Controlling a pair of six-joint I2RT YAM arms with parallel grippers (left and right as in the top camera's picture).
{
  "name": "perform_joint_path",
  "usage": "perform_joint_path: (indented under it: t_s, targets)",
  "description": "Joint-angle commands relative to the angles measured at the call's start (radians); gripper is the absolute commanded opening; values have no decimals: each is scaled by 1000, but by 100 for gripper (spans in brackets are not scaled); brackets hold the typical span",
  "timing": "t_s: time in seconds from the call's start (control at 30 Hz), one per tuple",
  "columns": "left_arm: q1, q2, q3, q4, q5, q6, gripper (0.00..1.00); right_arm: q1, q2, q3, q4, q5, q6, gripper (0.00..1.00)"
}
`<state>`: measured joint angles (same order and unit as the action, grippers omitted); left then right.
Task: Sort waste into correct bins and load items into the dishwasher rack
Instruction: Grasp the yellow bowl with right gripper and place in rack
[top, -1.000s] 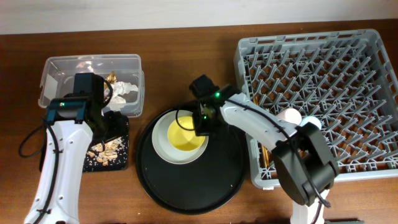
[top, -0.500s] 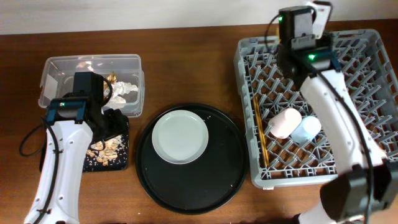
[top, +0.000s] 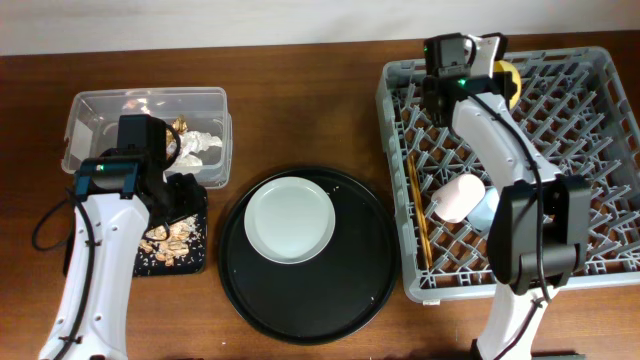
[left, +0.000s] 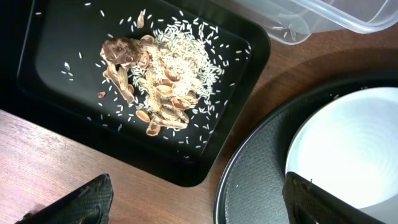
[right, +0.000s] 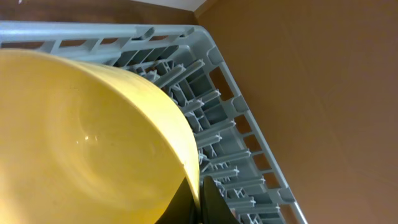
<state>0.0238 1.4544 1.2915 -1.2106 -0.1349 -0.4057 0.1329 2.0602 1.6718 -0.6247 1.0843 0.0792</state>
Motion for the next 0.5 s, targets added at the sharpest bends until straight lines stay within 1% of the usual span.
perform_joint_path:
  t_s: [0.0,0.03,0.07,0.1,0.17,0.23,0.33,0.47]
  targets:
    - [5,-13,2,2,7,-9,92,25,23,0,-32,1,29,4]
    - [5,-13,2,0,7,-9,92,25,23,0,-41,1,34,4]
    - [5,-13,2,0,7,-9,92,25,22,0,-56,45,38,4]
    - [5,-13,2,1,7,-9,92,25,22,0,-52,184,90,4]
    - [5,-13,2,1,7,-9,92,25,22,0,-32,309,122,4]
    - [5,-13,2,4,7,-9,92,25,22,0,-8,276,121,4]
    - [5,-13,2,5,7,-9,92,25,24,-2,-7,174,121,4]
    - [5,-13,2,5,7,-9,92,25,24,-37,-3,149,125,4]
